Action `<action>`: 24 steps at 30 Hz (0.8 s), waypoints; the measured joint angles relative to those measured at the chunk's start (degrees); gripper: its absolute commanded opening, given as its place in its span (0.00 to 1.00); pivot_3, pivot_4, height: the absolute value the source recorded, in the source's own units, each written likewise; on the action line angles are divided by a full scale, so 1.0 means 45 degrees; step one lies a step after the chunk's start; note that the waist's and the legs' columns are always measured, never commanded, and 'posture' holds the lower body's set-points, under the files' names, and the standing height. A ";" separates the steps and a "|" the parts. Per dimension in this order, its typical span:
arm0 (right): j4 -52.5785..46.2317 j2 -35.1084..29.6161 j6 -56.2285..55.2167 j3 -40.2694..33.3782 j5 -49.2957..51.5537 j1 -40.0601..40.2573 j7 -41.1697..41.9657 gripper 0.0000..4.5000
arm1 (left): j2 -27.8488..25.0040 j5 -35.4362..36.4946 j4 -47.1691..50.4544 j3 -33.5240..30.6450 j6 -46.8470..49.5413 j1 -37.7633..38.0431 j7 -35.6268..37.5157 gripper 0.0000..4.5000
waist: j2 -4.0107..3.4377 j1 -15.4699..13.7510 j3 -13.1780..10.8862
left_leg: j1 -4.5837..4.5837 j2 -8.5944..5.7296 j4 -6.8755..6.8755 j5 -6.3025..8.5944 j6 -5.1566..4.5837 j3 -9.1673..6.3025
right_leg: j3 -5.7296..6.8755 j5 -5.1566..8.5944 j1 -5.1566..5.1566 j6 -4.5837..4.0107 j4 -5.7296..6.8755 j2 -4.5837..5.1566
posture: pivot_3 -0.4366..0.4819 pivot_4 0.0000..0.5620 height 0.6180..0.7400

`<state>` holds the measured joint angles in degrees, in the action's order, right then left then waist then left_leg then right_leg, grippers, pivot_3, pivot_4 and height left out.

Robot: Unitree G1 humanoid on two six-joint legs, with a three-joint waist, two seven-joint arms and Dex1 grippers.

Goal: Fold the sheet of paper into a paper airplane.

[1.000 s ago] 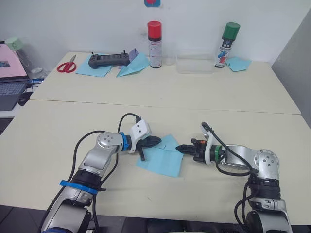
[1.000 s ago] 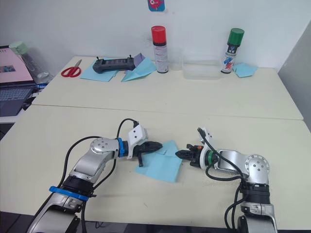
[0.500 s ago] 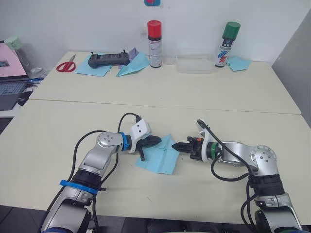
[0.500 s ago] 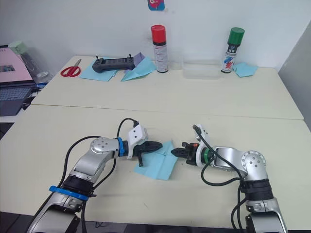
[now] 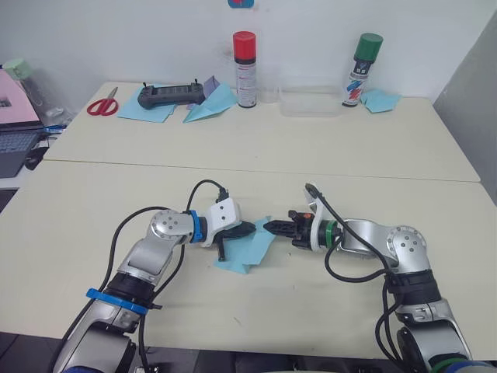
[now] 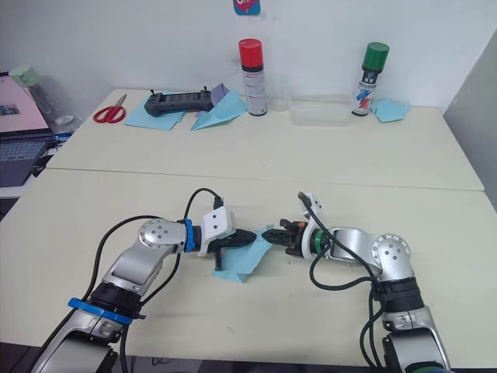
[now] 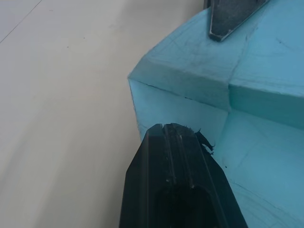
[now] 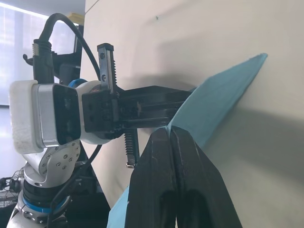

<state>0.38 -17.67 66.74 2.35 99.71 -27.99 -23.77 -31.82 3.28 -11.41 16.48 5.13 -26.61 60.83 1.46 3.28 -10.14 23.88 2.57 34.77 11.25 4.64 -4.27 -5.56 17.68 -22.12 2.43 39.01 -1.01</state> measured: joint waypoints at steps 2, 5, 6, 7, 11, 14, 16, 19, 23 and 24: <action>0.0012 0.0007 0.0012 0.0009 -0.0089 -0.0005 0.0073 0.00 | -0.0006 -0.0075 -0.0020 0.0016 -0.0113 -0.0020 0.0011 0.00 | 0.0000 0.0000 0.0000 | 0.0000 0.0000 0.0001 0.0000 0.0000 0.0002 | -0.0001 -0.0001 0.0000 0.0001 0.0001 0.0000 | 0.48 0.27 1.00; 0.0021 0.0074 0.0019 0.0038 -0.0411 -0.0049 0.0312 0.00 | -0.0005 -0.0082 -0.0027 0.0022 -0.0150 -0.0054 0.0056 0.00 | 0.0000 -0.0002 0.0000 | 0.0000 0.0000 0.0002 0.0000 0.0000 0.0002 | 0.0000 -0.0001 0.0000 0.0001 0.0001 0.0000 | 0.48 0.27 1.00; 0.0022 0.0115 0.0020 0.0060 -0.0479 -0.0054 0.0371 0.00 | -0.0006 -0.0081 -0.0022 0.0021 -0.0148 -0.0063 0.0076 0.00 | 0.0000 -0.0003 0.0000 | 0.0000 0.0000 0.0002 0.0000 0.0000 0.0002 | 0.0000 -0.0001 0.0000 0.0001 0.0001 0.0000 | 0.48 0.27 1.00; 0.0027 0.0158 0.0020 0.0074 -0.0619 -0.0062 0.0482 0.00 | -0.0004 -0.0076 -0.0003 0.0010 -0.0122 -0.0068 0.0098 0.00 | 0.0000 -0.0003 0.0000 | 0.0000 0.0000 0.0002 0.0000 0.0000 0.0002 | 0.0000 -0.0001 0.0000 0.0001 0.0001 0.0000 | 0.48 0.27 1.00; 0.0032 0.0292 0.0056 0.0284 -0.1646 -0.0167 0.1426 0.14 | 0.0048 0.0268 0.0129 -0.0231 0.0616 -0.0050 0.0182 0.00 | 0.0000 0.0001 0.0000 | 0.0000 0.0002 0.0002 0.0000 0.0000 0.0001 | 0.0002 -0.0001 -0.0003 0.0002 0.0002 -0.0002 | 0.48 0.27 1.00; 0.0028 0.0522 0.0047 0.0281 -0.2283 -0.0173 0.2016 0.37 | -0.0004 0.0388 0.0140 -0.0283 0.0804 -0.0052 0.0263 0.00 | 0.0000 0.0003 0.0000 | 0.0000 0.0007 -0.0001 0.0000 0.0000 0.0001 | 0.0002 -0.0001 -0.0006 0.0002 0.0003 -0.0008 | 0.48 0.27 1.00; 0.0028 0.0672 0.0046 0.0277 -0.2591 -0.0183 0.2186 0.54 | -0.0033 0.0408 0.0136 -0.0286 0.0818 -0.0054 0.0274 0.00 | -0.0001 0.0002 -0.0001 | 0.0000 0.0009 -0.0002 0.0000 0.0000 0.0001 | 0.0002 -0.0001 -0.0010 0.0001 0.0006 -0.0010 | 0.48 0.27 1.00; 0.0028 0.0984 0.0050 0.0253 -0.2941 -0.0194 0.2350 0.54 | -0.0051 0.0410 0.0070 -0.0331 0.0818 -0.0056 0.0211 0.00 | -0.0002 0.0004 -0.0001 | -0.0001 0.0010 -0.0002 0.0000 0.0000 0.0001 | 0.0000 -0.0001 -0.0010 0.0001 0.0009 -0.0011 | 0.48 0.27 1.00; 0.0028 0.1360 0.0058 0.0109 -0.2918 -0.0196 0.2475 0.54 | -0.0051 0.0438 0.0017 -0.0346 0.0846 -0.0057 0.0195 0.00 | -0.0003 0.0008 -0.0001 | -0.0002 0.0010 0.0001 0.0000 0.0000 0.0001 | 0.0000 -0.0002 -0.0010 0.0001 0.0014 -0.0011 | 0.48 0.27 1.00; 0.0028 0.1490 0.0058 0.0040 -0.2887 -0.0195 0.2461 0.54 | -0.0050 0.0464 0.0021 -0.0368 0.0898 -0.0056 0.0209 0.00 | -0.0002 0.0013 -0.0002 | -0.0002 0.0011 0.0001 0.0000 0.0000 0.0001 | 0.0000 -0.0002 -0.0010 0.0001 0.0016 -0.0013 | 0.48 0.27 1.00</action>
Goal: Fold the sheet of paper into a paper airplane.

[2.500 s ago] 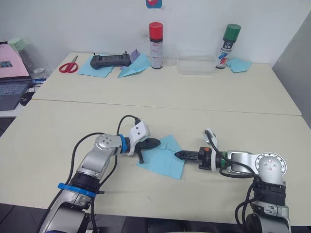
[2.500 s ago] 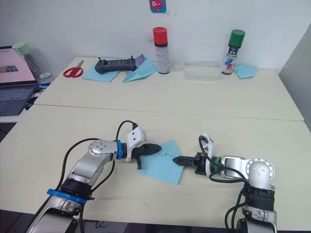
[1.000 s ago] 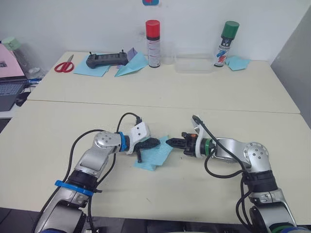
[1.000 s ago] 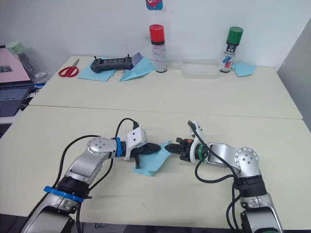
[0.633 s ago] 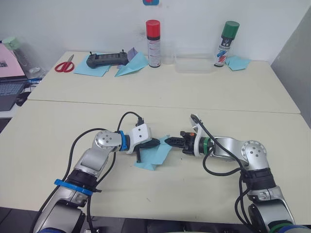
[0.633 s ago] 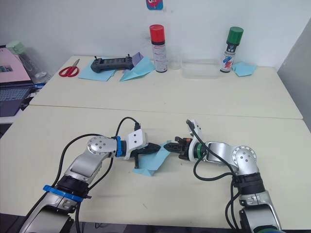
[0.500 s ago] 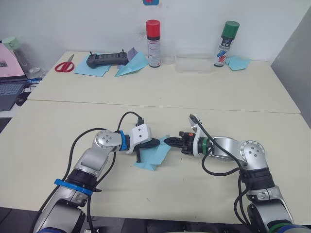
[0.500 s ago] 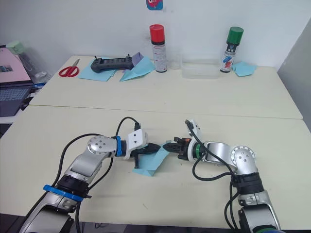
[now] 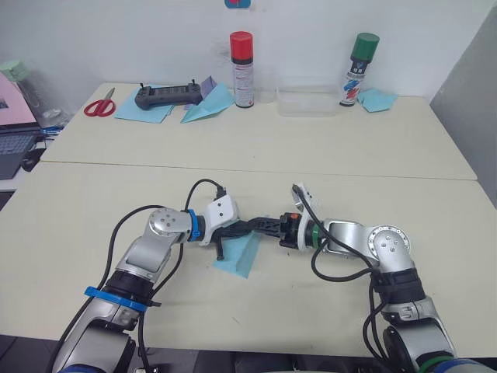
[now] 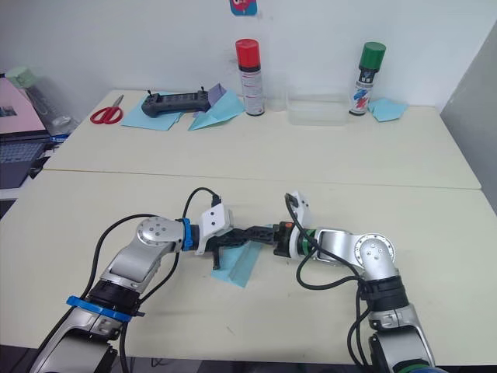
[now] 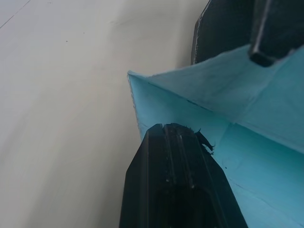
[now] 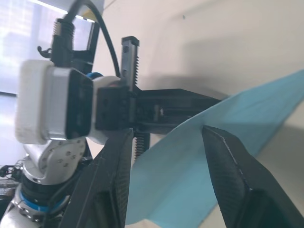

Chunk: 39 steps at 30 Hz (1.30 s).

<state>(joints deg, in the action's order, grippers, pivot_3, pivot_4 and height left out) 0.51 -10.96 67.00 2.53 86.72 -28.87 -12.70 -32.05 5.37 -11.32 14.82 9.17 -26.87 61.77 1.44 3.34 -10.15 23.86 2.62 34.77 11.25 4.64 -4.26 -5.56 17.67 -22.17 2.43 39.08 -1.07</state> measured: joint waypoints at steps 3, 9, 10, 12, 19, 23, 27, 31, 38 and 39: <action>0.0000 0.0353 0.0028 -0.0083 0.0081 -0.0003 -0.0033 0.54 | 0.0002 0.0014 -0.0001 -0.0012 0.0075 -0.0001 0.0013 0.00 | -0.0002 0.0007 0.0001 | 0.0001 0.0001 0.0000 0.0000 0.0000 0.0000 | 0.0000 0.0000 0.0000 0.0000 0.0001 -0.0002 | 0.48 0.27 1.00; 0.0026 0.0514 0.0172 -0.0145 -0.0387 0.0002 0.0087 0.46 | 0.0002 0.0018 0.0004 -0.0019 0.0085 -0.0002 0.0012 0.00 | -0.0003 0.0009 0.0002 | -0.0002 0.0001 0.0001 0.0000 0.0000 0.0001 | -0.0001 0.0000 0.0000 0.0000 0.0002 -0.0003 | 0.48 0.27 1.00; 0.0093 0.0547 0.0137 -0.0138 -0.0653 0.0002 0.0219 0.40 | 0.0002 0.0018 0.0006 -0.0020 0.0085 -0.0001 0.0012 0.00 | -0.0003 0.0009 0.0002 | -0.0002 0.0002 0.0001 0.0000 0.0000 0.0001 | -0.0001 -0.0001 -0.0001 0.0000 0.0002 -0.0003 | 0.48 0.27 1.00; 0.0198 0.0543 0.0012 -0.0042 -0.1389 0.0003 0.0704 0.24 | 0.0000 0.0018 0.0022 -0.0026 0.0086 0.0009 0.0012 0.00 | -0.0003 0.0009 0.0001 | -0.0001 0.0001 0.0001 0.0000 0.0000 0.0001 | -0.0002 -0.0001 -0.0001 0.0000 0.0001 -0.0003 | 0.48 0.27 1.00; 0.0173 0.0275 -0.1172 0.1329 -0.5154 -0.0208 0.3340 0.00 | -0.0392 0.0025 0.0291 -0.0129 0.0277 0.0195 0.0080 0.00 | -0.0011 0.0056 0.0007 | -0.0005 0.0010 0.0000 0.0000 0.0001 -0.0001 | -0.0001 0.0000 -0.0004 0.0000 0.0002 -0.0016 | 0.48 0.27 1.00; 0.0189 0.0354 -0.1684 0.1874 -0.6758 -0.0246 0.4318 0.00 | -0.0603 0.0150 0.0533 -0.0277 0.0529 0.0359 0.0163 0.00 | -0.0011 0.0098 0.0010 | -0.0011 0.0015 0.0000 0.0000 0.0001 -0.0001 | -0.0001 -0.0001 -0.0004 0.0000 0.0009 -0.0020 | 0.48 0.27 1.00; 0.0145 0.0177 -0.2451 0.2850 -0.8540 -0.0396 0.5575 0.00 | -0.0742 0.0320 0.0735 -0.0401 0.1149 0.0381 0.0243 0.00 | -0.0011 0.0182 0.0012 | -0.0019 0.0015 0.0010 -0.0001 0.0002 -0.0001 | -0.0002 -0.0012 0.0002 -0.0004 0.0011 -0.0023 | 0.48 0.27 1.00; 0.0063 -0.0156 -0.3169 0.3905 -1.0095 -0.0535 0.6898 0.00 | -0.1664 0.0589 0.0873 -0.0820 0.2021 0.0398 0.0512 0.00 | -0.0012 0.0358 0.0011 | -0.0019 0.0020 0.0011 -0.0001 0.0002 -0.0003 | -0.0002 -0.0014 -0.0001 -0.0004 0.0013 -0.0028 | 0.48 0.27 1.00; 0.0005 -0.0499 -0.3908 0.4484 -1.2044 -0.0535 0.8219 0.00 | -0.2218 0.1251 0.0957 -0.1911 0.3209 0.0493 0.0521 0.00 | -0.0001 0.0253 0.0005 | 0.0000 0.0010 0.0023 -0.0003 0.0006 -0.0006 | 0.0003 -0.0018 -0.0002 0.0003 0.0004 -0.0015 | 0.48 0.27 1.00; 0.0028 -0.0498 -0.3945 0.4478 -1.2172 -0.0535 0.8333 0.00 | -0.2065 0.1377 0.1068 -0.1989 0.3301 0.0475 0.0478 0.00 | -0.0001 0.0231 0.0006 | 0.0000 0.0006 0.0024 -0.0003 0.0006 -0.0006 | 0.0004 -0.0018 -0.0001 0.0003 0.0004 -0.0009 | 0.48 0.27 1.00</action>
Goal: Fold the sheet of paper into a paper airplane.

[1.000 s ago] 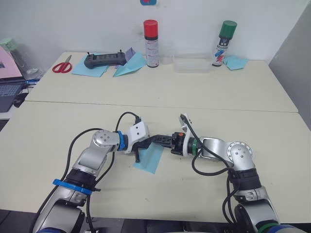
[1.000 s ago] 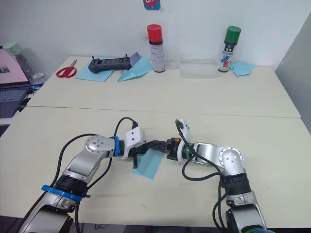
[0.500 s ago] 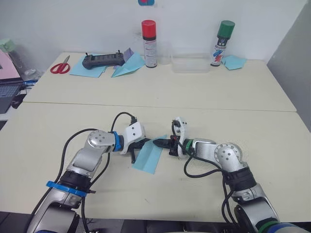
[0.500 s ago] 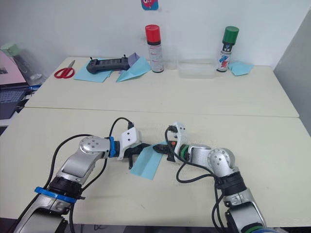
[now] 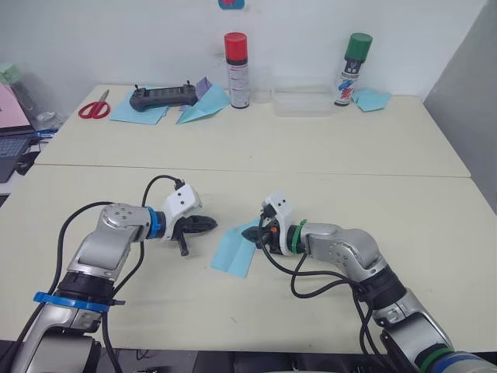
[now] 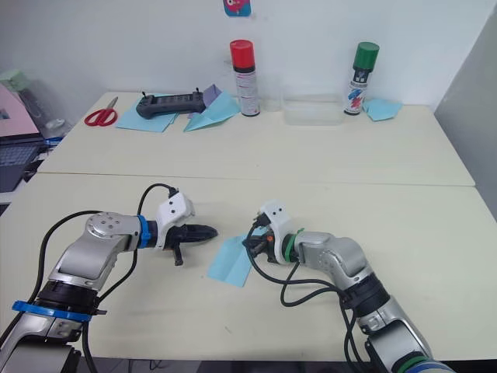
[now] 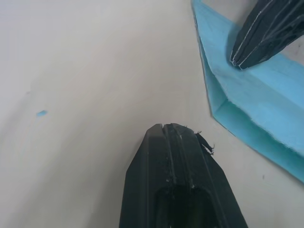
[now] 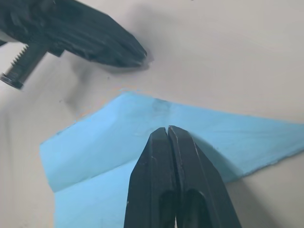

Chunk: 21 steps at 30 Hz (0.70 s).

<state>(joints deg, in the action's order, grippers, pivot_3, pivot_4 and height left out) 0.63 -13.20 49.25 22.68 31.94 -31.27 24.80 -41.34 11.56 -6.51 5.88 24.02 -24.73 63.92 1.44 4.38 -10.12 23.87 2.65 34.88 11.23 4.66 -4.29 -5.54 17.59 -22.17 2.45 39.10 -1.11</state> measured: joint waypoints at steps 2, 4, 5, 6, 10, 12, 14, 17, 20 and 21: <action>0.0032 0.0049 -0.0044 -0.0019 -0.0305 0.0000 0.0232 0.00 | 0.0387 0.0375 0.0448 -0.0041 0.0404 -0.0107 -0.0175 0.00 | 0.0005 -0.0029 -0.0002 | 0.0002 0.0000 0.0002 0.0000 0.0000 0.0000 | -0.0001 -0.0002 0.0001 0.0003 -0.0001 0.0000 | 0.48 0.27 1.00; 0.0078 0.0115 -0.0129 -0.0017 -0.0503 -0.0001 0.0421 0.00 | 0.0634 0.0644 0.1081 -0.0019 0.0760 -0.0195 -0.0218 0.00 | 0.0005 -0.0016 -0.0002 | 0.0000 0.0002 0.0000 0.0000 0.0000 0.0000 | -0.0001 -0.0002 -0.0001 0.0004 0.0001 -0.0003 | 0.48 0.27 1.00; 0.0103 0.0168 -0.0154 -0.0018 -0.0623 -0.0001 0.0518 0.00 | 0.0651 0.0681 0.1378 0.0062 0.0828 -0.0194 -0.0232 0.00 | 0.0005 -0.0013 -0.0002 | -0.0001 0.0003 -0.0002 0.0000 0.0000 0.0000 | 0.0000 -0.0002 -0.0001 0.0003 0.0003 -0.0005 | 0.48 0.27 1.00; 0.0127 0.0196 -0.0193 -0.0018 -0.0728 -0.0001 0.0591 0.00 | 0.0662 0.0647 0.1539 0.0203 0.0842 -0.0191 -0.0253 0.00 | 0.0003 -0.0014 -0.0002 | -0.0004 0.0003 -0.0003 0.0000 0.0000 0.0000 | -0.0001 -0.0002 -0.0001 0.0004 0.0003 -0.0005 | 0.48 0.27 1.00; 0.0185 0.0184 -0.0497 -0.0043 -0.1116 0.0028 0.0865 0.00 | 0.0524 -0.0791 0.1057 0.1511 -0.0602 0.0150 -0.0466 0.00 | 0.0001 -0.0020 -0.0004 | -0.0004 0.0000 -0.0003 0.0000 0.0001 0.0001 | -0.0004 -0.0003 -0.0002 0.0003 0.0002 -0.0004 | 0.48 0.27 1.00; 0.0211 0.0088 -0.0928 -0.0116 -0.1457 0.0125 0.1060 0.00 | 0.0525 -0.1236 0.0663 0.1782 -0.1736 0.0088 -0.0506 0.00 | 0.0006 -0.0076 -0.0001 | -0.0004 0.0000 -0.0001 -0.0001 0.0001 -0.0001 | 0.0001 -0.0003 0.0001 0.0002 0.0001 -0.0003 | 0.48 0.27 1.00; 0.0231 -0.0086 -0.1477 -0.0137 -0.1863 0.0248 0.1285 0.00 | 0.0603 -0.1252 0.0413 0.1814 -0.2141 0.0048 -0.0456 0.00 | 0.0003 -0.0137 -0.0003 | -0.0003 -0.0003 0.0000 0.0000 0.0001 0.0003 | -0.0003 -0.0003 -0.0001 0.0003 -0.0002 -0.0001 | 0.48 0.27 1.00; 0.0275 -0.0254 -0.2041 -0.0147 -0.2354 0.0376 0.1538 0.00 | 0.0635 -0.1384 0.0055 0.1904 -0.2743 0.0004 -0.0404 0.00 | 0.0001 -0.0187 -0.0002 | -0.0004 -0.0003 -0.0001 0.0000 0.0001 0.0005 | -0.0003 -0.0002 0.0000 0.0003 -0.0002 -0.0001 | 0.48 0.27 1.00; 0.0613 -0.0113 -0.2507 -0.0311 -0.2715 0.0466 0.1585 0.00 | 0.0643 -0.1677 -0.0246 0.2121 -0.3361 -0.0108 -0.0409 0.00 | -0.0004 -0.0225 0.0010 | -0.0023 -0.0003 0.0000 -0.0001 0.0001 0.0005 | -0.0003 -0.0003 0.0021 0.0002 0.0000 -0.0001 | 0.48 0.27 1.00; 0.0804 0.0002 -0.2746 -0.0385 -0.2877 0.0480 0.1441 0.00 | 0.0670 -0.1700 -0.0320 0.2127 -0.3458 -0.0112 -0.0425 0.00 | -0.0011 -0.0225 0.0016 | -0.0030 -0.0004 0.0003 -0.0001 0.0000 0.0005 | -0.0004 -0.0003 0.0027 0.0003 0.0000 -0.0001 | 0.48 0.27 1.00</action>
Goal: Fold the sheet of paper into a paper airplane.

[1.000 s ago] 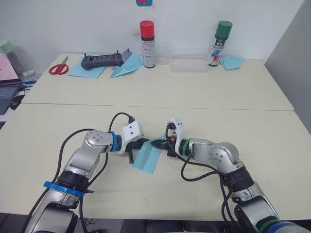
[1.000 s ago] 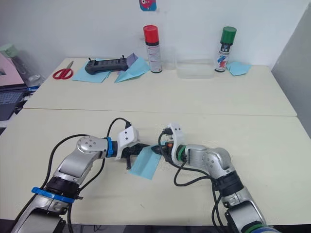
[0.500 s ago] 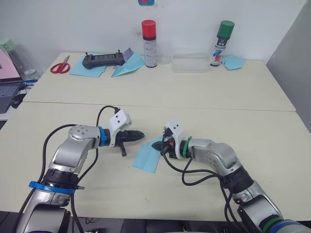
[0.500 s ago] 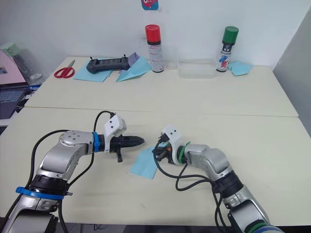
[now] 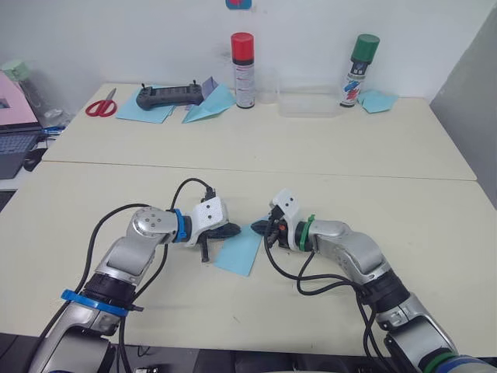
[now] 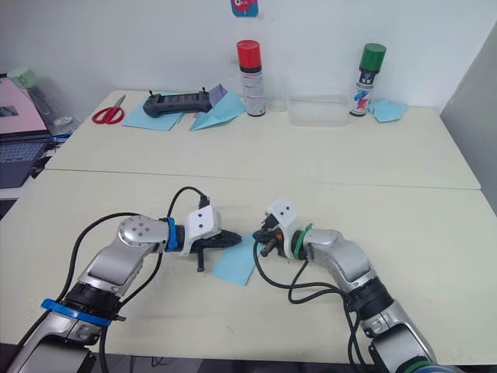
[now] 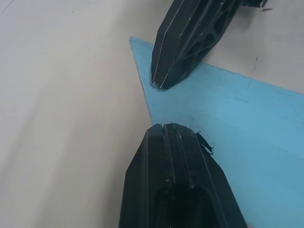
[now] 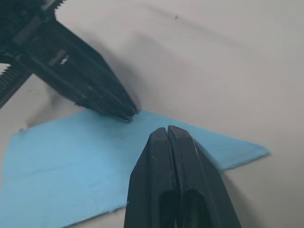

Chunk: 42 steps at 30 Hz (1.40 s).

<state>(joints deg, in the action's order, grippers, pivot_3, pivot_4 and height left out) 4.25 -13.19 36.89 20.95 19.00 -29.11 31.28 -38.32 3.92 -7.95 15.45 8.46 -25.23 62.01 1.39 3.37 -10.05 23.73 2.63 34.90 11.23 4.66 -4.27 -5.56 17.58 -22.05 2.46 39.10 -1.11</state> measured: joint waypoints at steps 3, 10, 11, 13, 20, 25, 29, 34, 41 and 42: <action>0.0839 0.0200 -0.0916 -0.0578 -0.0526 0.0058 -0.0780 0.00 | 0.0133 -0.0009 -0.0092 0.0025 -0.0032 0.0015 -0.0035 0.00 | -0.0004 -0.0034 0.0015 | -0.0039 -0.0009 0.0009 0.0000 0.0000 0.0000 | 0.0001 -0.0004 0.0046 0.0005 -0.0003 0.0009 | 0.48 0.27 1.00; 0.1101 0.0018 -0.2286 -0.0958 -0.1335 0.0528 -0.1051 0.00 | 0.0298 -0.0013 -0.0124 0.0059 0.0002 0.0026 -0.0024 0.00 | -0.0003 -0.0080 0.0019 | -0.0139 -0.0019 0.0000 0.0001 0.0000 0.0004 | -0.0001 0.0005 0.0151 0.0000 -0.0019 0.0023 | 0.48 0.27 1.00; 0.1050 0.0014 -0.2468 -0.1009 -0.1409 0.0607 -0.1034 0.00 | 0.0338 -0.0013 -0.0128 0.0055 0.0029 0.0027 -0.0031 0.00 | -0.0004 -0.0097 0.0019 | -0.0141 -0.0021 0.0000 0.0001 0.0000 0.0004 | -0.0001 0.0005 0.0153 0.0000 -0.0019 0.0025 | 0.48 0.27 1.00; 0.1063 -0.0046 -0.2861 -0.1236 -0.1422 0.0771 -0.0786 0.00 | 0.0359 -0.0011 -0.0111 0.0044 0.0060 0.0026 -0.0022 0.00 | -0.0003 -0.0116 0.0018 | -0.0140 -0.0024 0.0000 0.0001 0.0000 0.0005 | -0.0002 0.0005 0.0154 0.0001 -0.0021 0.0028 | 0.48 0.27 1.00; -0.0049 -0.0182 -0.3073 -0.1658 -0.0467 0.1390 0.1364 0.00 | 0.0334 -0.0006 -0.0064 -0.0045 0.0209 0.0048 0.0067 0.00 | -0.0023 -0.0070 0.0006 | -0.0148 -0.0015 -0.0013 0.0001 0.0000 0.0005 | -0.0002 0.0008 0.0150 -0.0002 -0.0013 0.0021 | 0.48 0.27 1.00; 0.0035 -0.0251 -0.2826 -0.0422 -0.1195 0.1606 0.1815 0.00 | 0.0348 -0.0008 0.0026 -0.0033 0.0287 0.0072 0.0012 0.00 | -0.0023 -0.0082 0.0005 | -0.0145 -0.0020 -0.0012 0.0002 0.0001 0.0011 | -0.0009 0.0010 0.0148 -0.0004 -0.0020 0.0025 | 0.48 0.27 1.00; -0.0209 -0.0365 -0.2483 -0.0116 -0.1535 0.1535 0.2026 0.00 | 0.0332 -0.0014 0.0123 -0.0048 0.0426 0.0124 -0.0018 0.00 | -0.0024 -0.0073 0.0012 | -0.0159 -0.0015 -0.0016 0.0002 0.0001 0.0015 | -0.0009 0.0013 0.0155 -0.0009 -0.0019 0.0024 | 0.48 0.27 1.00; -0.0770 -0.0705 -0.1773 0.0435 -0.1285 0.1628 0.3491 0.00 | 0.0290 -0.0012 0.0228 -0.0106 0.0518 0.0205 -0.0012 0.00 | -0.0023 -0.0058 0.0027 | -0.0164 -0.0013 -0.0026 0.0004 0.0001 0.0015 | -0.0008 0.0020 0.0157 -0.0016 -0.0019 0.0022 | 0.48 0.27 1.00; -0.1149 -0.1084 -0.1104 0.1144 -0.0982 0.1461 0.5254 0.00 | 0.0126 -0.0008 0.0491 -0.0256 0.0704 0.0435 -0.0023 0.00 | 0.0002 -0.0012 0.0052 | -0.0173 -0.0005 -0.0036 0.0005 0.0002 0.0013 | -0.0004 0.0026 0.0157 -0.0023 -0.0019 0.0017 | 0.48 0.27 1.00; -0.1119 -0.1085 -0.1099 0.1212 -0.0991 0.1418 0.5400 0.00 | 0.0081 -0.0008 0.0570 -0.0270 0.0781 0.0469 -0.0028 0.00 | 0.0006 0.0004 0.0055 | -0.0175 -0.0002 -0.0038 0.0005 0.0002 0.0014 | -0.0005 0.0026 0.0157 -0.0024 -0.0019 0.0015 | 0.48 0.27 1.00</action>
<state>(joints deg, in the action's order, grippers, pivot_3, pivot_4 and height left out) -0.79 -18.07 31.94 26.40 14.54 -22.73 55.58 -37.96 3.88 -5.39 14.23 11.97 -23.12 61.88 1.42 3.39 -9.80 22.94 2.62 34.72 11.25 4.67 -4.21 -5.58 17.70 -21.34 2.35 39.01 -1.05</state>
